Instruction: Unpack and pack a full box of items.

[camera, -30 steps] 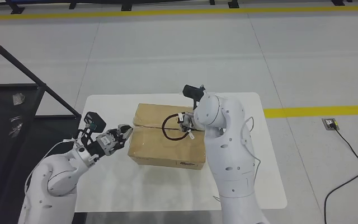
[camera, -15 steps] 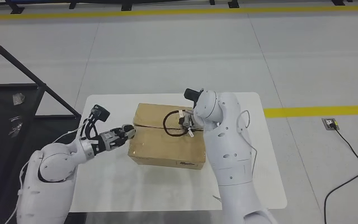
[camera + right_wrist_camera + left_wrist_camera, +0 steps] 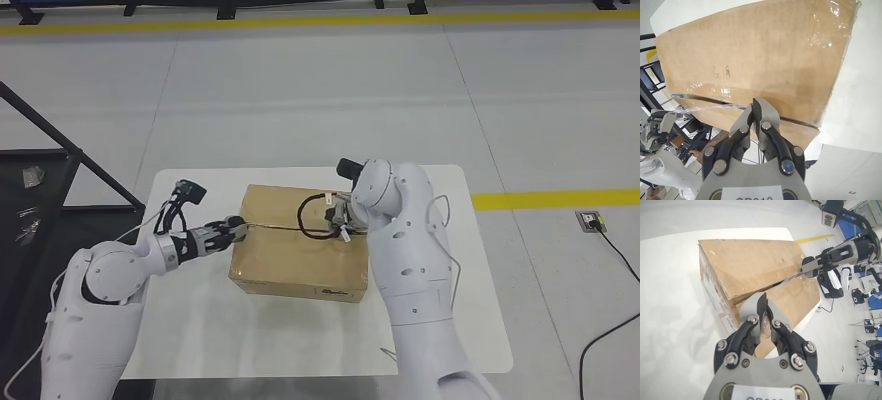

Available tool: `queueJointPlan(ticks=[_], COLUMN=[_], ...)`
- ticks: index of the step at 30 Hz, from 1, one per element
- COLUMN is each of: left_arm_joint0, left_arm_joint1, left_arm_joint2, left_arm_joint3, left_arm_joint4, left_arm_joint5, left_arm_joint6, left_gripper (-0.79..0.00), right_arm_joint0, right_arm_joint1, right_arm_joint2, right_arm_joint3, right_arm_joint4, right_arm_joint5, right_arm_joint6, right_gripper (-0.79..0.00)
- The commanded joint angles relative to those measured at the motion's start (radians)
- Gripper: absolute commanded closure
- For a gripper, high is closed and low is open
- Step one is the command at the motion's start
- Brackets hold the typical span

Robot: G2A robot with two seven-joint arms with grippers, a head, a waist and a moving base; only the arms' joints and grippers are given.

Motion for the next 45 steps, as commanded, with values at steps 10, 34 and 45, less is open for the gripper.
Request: queueJointPlan(ticks=[10,34,45], left_arm_joint0=[-0.018,0.070,-0.055], left_arm_joint1=[0.011,0.046,0.031], left_arm_joint2=[0.034,-0.046,0.092], left_arm_joint3=[0.024,-0.065,0.125], left_arm_joint4=[0.022,-0.256,-0.668], left_arm_joint5=[0.011,-0.060,-0.016], left_arm_joint6=[0.057,0.144,-0.052], left_gripper=[-0.785,-0.785,-0.785], right_arm_joint0=[-0.021,-0.056,-0.100], right_arm_joint1=[-0.002,-0.004,0.004], right_arm_joint2=[0.000,-0.068,-0.108], right_arm_joint3=[-0.018,-0.079,-0.125], right_arm_joint4=[-0.028,-0.047,-0.024], right_arm_joint5=[-0.005,0.021,0.033], right_arm_joint6=[0.005,-0.021,-0.033], right_gripper=[0.000,0.000,0.000])
